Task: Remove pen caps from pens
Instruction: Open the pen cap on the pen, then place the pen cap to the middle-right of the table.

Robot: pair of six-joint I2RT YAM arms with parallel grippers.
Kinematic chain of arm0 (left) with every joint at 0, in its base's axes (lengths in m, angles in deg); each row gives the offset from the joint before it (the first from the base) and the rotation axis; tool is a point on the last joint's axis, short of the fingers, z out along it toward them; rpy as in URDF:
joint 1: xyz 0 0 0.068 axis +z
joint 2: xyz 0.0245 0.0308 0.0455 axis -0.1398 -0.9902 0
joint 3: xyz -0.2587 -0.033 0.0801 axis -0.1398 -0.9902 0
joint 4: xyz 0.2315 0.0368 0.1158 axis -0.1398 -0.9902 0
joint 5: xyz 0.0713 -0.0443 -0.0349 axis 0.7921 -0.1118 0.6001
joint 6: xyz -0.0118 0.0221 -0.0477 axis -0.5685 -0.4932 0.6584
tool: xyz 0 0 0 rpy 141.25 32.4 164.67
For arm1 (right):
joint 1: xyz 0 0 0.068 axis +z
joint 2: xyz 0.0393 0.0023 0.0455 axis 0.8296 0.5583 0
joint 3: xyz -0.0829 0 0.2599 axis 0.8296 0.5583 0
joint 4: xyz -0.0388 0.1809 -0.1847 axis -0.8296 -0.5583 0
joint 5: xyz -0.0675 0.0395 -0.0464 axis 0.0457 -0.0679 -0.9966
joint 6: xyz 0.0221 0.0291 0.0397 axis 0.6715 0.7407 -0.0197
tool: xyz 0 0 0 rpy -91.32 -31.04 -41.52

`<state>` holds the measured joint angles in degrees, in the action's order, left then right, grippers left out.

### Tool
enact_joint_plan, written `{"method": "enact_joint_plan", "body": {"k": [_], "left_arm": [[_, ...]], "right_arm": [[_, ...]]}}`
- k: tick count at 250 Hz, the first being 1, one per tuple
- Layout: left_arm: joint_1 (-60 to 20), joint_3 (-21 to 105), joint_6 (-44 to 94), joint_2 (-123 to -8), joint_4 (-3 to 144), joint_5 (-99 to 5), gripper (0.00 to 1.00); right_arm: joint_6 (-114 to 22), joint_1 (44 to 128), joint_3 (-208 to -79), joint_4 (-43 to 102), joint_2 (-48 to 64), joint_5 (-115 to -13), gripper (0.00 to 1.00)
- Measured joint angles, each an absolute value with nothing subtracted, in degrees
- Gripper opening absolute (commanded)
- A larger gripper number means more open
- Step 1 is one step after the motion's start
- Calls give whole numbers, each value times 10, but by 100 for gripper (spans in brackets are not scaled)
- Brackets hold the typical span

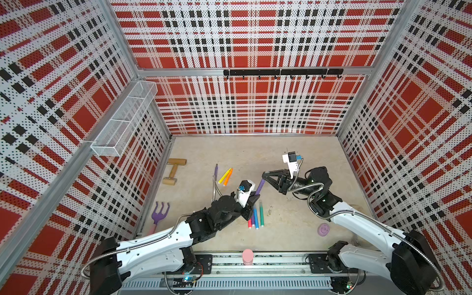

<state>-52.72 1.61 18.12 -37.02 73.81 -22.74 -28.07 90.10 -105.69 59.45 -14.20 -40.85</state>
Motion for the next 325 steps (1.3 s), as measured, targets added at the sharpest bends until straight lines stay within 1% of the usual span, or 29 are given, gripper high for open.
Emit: {"method": "enact_joint_plan", "body": {"k": [92,118,140,177,215,238,258,275,302,325], "left_arm": [[-532,-67,256,-365,906,-244,0],[-544,-118,289,-370,889,-258,0],[-557,-165,316,-405,867,-268,0],[-577,-208,352,-433,859,-266,0],[-583,-212,358,-402,863,-252,0],[-583,-209,351,-351,862,-237,0],[-583,-200,338,-302,853,-221,0],[-583,-184,324,-259,830,-202,0],[-580,-147,300,-195,784,-167,0],[-574,-119,278,-154,755,-142,0]], "right_arm": [[-279,891,-1103,511,-147,-409,0],[-276,849,-1138,560,-147,-459,0],[-272,818,-1176,609,-154,-493,0],[-271,813,-1211,654,-166,-511,0],[-280,813,-1211,648,-171,-517,0],[-313,813,-1210,577,-184,-541,0],[-361,814,-1228,457,-194,-594,0],[-415,813,-1262,339,-186,-669,0],[-486,808,-1307,173,-140,-821,0],[-518,779,-1305,76,-83,-885,0]]}}
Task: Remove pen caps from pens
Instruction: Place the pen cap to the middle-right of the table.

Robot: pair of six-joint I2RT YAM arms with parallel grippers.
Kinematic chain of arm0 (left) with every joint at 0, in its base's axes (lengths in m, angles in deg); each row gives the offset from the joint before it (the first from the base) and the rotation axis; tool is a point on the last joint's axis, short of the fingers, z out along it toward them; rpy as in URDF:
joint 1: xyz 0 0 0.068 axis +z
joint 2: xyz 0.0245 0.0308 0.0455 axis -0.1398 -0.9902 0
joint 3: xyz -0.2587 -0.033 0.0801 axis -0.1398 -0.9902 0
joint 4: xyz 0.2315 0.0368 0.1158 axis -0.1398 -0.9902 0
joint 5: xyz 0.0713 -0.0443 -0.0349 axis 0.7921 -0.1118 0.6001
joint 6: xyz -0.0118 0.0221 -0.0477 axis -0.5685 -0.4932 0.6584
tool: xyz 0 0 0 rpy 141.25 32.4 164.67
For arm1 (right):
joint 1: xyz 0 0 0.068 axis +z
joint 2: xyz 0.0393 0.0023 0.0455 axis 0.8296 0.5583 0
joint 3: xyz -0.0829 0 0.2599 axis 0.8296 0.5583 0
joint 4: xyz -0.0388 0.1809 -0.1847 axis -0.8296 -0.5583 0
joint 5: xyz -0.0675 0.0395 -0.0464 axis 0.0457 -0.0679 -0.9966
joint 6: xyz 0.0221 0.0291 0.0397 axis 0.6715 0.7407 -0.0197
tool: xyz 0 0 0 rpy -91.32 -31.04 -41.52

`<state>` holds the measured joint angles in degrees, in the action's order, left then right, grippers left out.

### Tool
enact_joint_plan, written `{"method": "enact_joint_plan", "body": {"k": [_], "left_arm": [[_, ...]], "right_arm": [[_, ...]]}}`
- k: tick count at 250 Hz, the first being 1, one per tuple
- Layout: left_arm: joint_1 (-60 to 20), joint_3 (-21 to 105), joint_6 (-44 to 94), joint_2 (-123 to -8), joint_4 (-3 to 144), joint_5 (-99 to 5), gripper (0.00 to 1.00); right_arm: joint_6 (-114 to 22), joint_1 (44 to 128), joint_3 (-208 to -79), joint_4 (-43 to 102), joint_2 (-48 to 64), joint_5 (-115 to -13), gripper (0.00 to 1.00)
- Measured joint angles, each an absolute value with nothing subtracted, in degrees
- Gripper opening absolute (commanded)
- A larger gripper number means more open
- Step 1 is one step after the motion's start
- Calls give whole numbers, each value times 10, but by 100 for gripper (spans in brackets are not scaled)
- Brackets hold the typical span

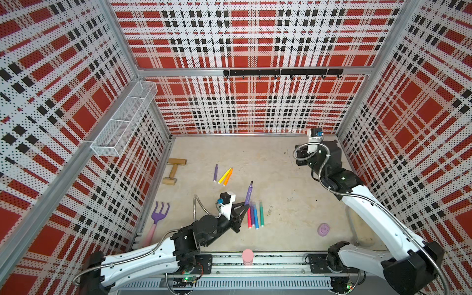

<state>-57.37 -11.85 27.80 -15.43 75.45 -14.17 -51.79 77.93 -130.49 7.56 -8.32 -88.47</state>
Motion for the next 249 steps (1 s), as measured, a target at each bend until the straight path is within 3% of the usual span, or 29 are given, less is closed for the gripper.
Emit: {"method": "enact_joint_plan", "body": {"k": [34,95,175,249], "left_arm": [[-550,-84,249,-121,722,-119,0],[-518,-60,225,-130,686,-127,0],[-518,-59,219,-149,664,-134,0],[-505,-56,218,-162,656,-133,0]], "right_arm": [[-541,747,-1285,9,36,-894,0],[-547,765,-1279,17,238,-862,0],[-550,779,-1312,47,272,-882,0],[-554,779,-1322,45,279,-894,35]]}}
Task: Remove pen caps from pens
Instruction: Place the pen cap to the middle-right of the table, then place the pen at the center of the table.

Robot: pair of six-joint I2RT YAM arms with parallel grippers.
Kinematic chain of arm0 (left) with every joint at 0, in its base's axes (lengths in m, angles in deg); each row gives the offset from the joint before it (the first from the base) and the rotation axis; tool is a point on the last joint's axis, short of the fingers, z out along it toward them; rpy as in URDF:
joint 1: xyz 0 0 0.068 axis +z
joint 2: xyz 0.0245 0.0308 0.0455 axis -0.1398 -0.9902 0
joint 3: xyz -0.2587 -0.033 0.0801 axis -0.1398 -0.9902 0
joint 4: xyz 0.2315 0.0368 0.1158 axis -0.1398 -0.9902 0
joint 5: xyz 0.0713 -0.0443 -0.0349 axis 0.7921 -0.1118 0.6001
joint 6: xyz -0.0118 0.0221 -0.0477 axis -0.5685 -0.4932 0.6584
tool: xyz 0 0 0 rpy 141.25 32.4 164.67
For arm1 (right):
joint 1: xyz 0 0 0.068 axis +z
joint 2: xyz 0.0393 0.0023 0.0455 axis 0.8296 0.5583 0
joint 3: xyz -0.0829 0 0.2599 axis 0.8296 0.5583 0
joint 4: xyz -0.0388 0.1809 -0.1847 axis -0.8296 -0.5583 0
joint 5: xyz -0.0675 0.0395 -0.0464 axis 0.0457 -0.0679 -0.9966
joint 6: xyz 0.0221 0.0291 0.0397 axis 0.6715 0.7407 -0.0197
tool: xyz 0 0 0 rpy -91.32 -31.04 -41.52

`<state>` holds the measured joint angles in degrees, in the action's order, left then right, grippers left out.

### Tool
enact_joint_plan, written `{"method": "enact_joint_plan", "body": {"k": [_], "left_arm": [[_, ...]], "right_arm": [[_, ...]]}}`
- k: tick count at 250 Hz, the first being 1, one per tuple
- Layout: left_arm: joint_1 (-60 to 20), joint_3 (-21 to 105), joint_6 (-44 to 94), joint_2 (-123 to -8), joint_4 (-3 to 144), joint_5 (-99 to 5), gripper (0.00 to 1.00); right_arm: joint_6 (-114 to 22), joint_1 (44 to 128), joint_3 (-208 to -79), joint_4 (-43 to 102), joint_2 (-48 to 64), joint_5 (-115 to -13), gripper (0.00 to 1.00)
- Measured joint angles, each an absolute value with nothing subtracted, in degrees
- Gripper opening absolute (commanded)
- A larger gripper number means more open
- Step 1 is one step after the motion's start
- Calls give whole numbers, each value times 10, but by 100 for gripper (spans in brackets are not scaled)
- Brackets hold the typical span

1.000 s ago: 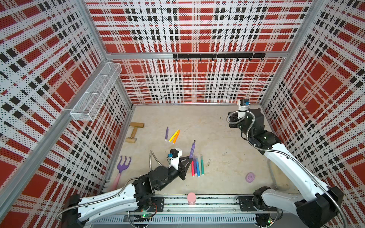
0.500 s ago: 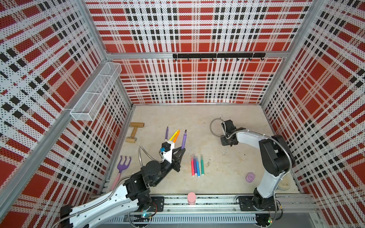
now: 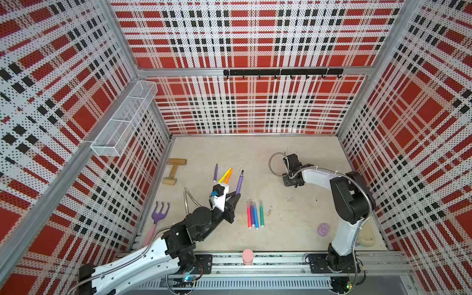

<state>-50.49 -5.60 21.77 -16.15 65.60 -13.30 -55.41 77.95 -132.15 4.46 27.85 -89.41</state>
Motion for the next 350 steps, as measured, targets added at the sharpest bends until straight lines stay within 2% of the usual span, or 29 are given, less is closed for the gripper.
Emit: {"method": "enact_joint_plan", "body": {"k": [51,95,135,187,260,316,350], "left_arm": [[-458,-27,232,-210,636,-135,0],[-392,-3,242,-241,609,-150,0],[-333,58,243,-345,577,-160,0],[-257,67,237,-468,566,-209,0],[-240,121,209,-679,589,-268,0],[-232,185,195,-815,595,-288,1],[-231,230,191,-852,585,-282,3]], "right_arm": [[-554,778,-1317,46,273,-897,45],[-561,782,-1296,39,236,-890,51],[-570,793,-1297,37,181,-889,57],[-580,804,-1296,31,93,-892,66],[-568,842,-1227,42,-45,-883,67],[-534,890,-1143,64,-77,-865,69],[-510,896,-1096,73,-91,-850,69]]}}
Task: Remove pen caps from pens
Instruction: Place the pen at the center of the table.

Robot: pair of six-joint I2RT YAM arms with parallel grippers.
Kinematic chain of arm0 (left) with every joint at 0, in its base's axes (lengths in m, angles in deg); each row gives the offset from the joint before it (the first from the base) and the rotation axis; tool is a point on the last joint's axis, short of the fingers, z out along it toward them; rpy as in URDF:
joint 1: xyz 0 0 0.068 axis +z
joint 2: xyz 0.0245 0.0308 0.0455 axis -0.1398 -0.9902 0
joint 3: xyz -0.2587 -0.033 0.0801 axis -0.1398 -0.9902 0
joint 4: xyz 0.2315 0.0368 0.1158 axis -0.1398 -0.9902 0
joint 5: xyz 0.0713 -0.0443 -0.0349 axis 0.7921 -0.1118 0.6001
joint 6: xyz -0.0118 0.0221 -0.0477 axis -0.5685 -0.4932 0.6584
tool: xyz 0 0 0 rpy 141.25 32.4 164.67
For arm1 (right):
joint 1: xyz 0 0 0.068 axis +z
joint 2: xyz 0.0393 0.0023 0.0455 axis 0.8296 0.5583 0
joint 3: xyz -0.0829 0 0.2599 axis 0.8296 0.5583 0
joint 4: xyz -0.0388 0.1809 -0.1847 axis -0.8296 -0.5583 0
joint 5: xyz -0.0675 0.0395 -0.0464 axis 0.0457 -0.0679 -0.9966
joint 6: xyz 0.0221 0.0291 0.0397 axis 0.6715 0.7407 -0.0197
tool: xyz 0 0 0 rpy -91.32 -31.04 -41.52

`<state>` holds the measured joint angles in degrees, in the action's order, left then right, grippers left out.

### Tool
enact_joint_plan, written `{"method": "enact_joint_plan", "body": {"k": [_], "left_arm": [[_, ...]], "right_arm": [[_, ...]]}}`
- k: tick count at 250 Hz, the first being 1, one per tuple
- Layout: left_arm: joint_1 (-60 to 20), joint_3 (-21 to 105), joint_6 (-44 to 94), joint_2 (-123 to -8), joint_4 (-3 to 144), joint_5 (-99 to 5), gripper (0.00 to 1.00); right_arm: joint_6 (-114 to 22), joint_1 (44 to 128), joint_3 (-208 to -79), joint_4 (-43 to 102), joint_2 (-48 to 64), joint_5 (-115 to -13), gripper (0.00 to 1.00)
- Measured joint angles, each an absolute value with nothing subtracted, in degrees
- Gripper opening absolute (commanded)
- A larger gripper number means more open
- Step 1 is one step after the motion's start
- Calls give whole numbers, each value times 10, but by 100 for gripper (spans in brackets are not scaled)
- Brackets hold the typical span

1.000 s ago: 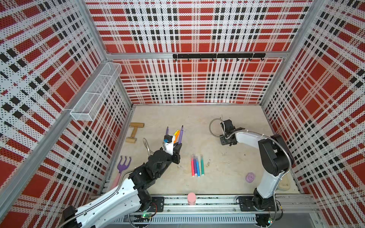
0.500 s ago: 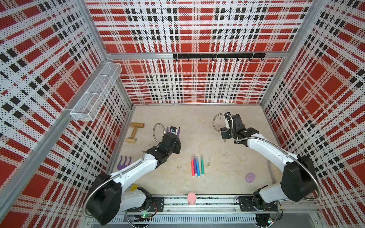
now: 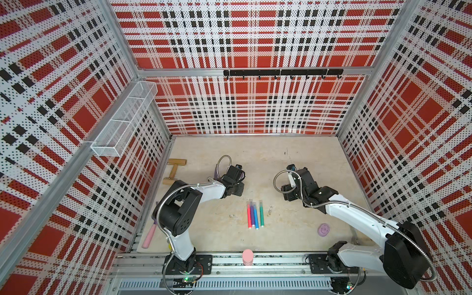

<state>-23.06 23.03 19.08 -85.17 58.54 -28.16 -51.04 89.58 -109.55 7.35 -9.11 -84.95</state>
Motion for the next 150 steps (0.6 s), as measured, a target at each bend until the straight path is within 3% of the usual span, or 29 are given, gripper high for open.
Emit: {"method": "enact_joint_plan", "body": {"k": [30,76,150], "left_arm": [[-230,241,190,-862,580,-276,8],[-230,240,194,-862,577,-256,32],[-228,183,199,-807,580,-247,45]], "right_arm": [[-492,908,-1074,92,-102,-836,69],[-469,951,-1070,131,-100,-815,70],[-425,1014,-1067,189,-20,-806,67]]}}
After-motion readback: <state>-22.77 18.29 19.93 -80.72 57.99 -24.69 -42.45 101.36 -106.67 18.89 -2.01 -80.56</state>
